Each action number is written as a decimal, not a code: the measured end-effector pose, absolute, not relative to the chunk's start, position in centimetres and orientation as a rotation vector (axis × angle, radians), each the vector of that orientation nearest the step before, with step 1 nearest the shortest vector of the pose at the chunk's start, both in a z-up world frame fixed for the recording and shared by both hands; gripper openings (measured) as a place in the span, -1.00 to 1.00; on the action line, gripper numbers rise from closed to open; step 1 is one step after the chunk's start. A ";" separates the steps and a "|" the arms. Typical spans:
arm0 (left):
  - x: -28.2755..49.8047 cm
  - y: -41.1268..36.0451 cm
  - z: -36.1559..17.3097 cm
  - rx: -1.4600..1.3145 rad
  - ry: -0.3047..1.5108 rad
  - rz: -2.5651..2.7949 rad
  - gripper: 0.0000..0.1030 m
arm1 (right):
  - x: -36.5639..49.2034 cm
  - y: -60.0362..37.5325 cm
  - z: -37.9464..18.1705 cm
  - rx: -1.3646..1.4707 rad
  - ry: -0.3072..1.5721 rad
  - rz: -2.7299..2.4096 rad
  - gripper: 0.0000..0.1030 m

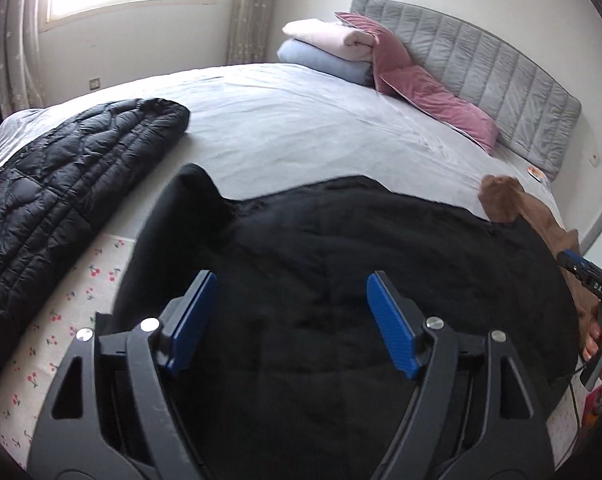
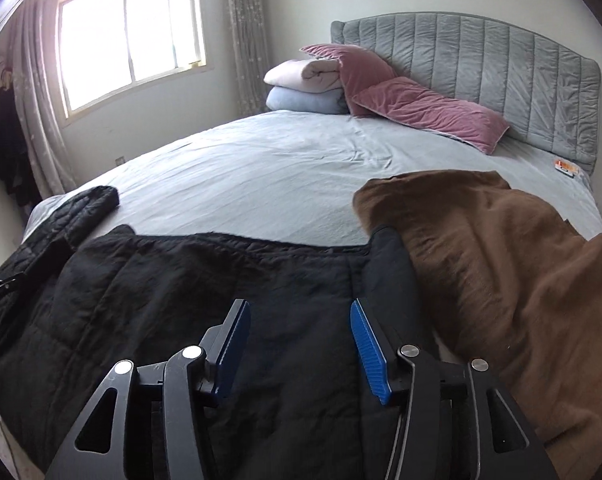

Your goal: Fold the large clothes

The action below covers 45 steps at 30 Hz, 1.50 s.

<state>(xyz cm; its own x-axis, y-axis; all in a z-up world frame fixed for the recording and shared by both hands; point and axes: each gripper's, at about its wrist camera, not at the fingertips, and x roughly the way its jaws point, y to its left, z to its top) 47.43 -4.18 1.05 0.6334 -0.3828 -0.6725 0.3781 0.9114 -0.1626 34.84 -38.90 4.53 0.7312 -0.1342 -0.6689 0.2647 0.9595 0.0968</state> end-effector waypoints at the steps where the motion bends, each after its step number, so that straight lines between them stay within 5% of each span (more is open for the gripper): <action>1: 46.1 -5.6 0.8 0.014 0.778 -0.472 0.51 | 34.7 -37.2 4.5 0.179 0.736 -0.186 0.04; 7: 43.0 -12.4 -2.0 0.071 0.821 -0.612 0.51 | 35.6 -28.4 1.5 0.097 0.863 -0.020 0.07; 13: 50.9 -14.3 -4.1 0.154 0.875 -0.475 0.51 | 41.4 -31.8 -2.1 0.085 0.921 -0.098 0.07; 27: 64.0 2.2 -6.6 0.034 0.918 0.112 0.42 | 43.8 -50.3 -4.4 0.328 0.979 -0.460 0.08; 33: 60.5 7.1 -4.0 -0.013 0.890 0.166 0.42 | 38.9 -51.4 -1.9 0.331 0.958 -0.507 0.10; 39: 52.4 2.9 -0.2 0.018 0.872 -0.089 0.51 | 34.1 -43.8 2.1 0.258 0.901 -0.347 0.21; 45: 44.5 0.7 -1.8 -0.001 0.916 -0.261 0.56 | 29.5 -36.4 0.9 0.232 0.938 -0.240 0.27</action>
